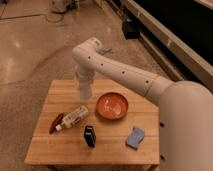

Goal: Place the ceramic cup over the eraser

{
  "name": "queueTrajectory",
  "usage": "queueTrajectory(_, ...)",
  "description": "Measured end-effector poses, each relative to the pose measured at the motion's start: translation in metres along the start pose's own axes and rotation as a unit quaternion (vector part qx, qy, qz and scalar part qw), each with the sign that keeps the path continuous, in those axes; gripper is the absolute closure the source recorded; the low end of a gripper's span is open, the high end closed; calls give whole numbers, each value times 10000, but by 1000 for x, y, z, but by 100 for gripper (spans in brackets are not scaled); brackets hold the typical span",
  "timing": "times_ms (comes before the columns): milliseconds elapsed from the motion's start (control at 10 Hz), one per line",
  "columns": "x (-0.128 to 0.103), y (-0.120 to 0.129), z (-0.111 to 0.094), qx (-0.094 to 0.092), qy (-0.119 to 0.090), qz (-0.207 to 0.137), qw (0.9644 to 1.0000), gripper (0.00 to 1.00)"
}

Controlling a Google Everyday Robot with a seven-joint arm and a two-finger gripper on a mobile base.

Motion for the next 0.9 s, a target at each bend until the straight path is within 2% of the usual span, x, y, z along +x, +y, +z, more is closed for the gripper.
queueTrajectory(100,-23,-8,-16,38,-63,15,10000,100)
queueTrajectory(500,-80,-39,-55,200,-238,-116,9994,100)
queueTrajectory(700,-101,-50,-69,241,-338,-182,9990,100)
queueTrajectory(900,-125,-52,-78,228,-528,-190,9982,100)
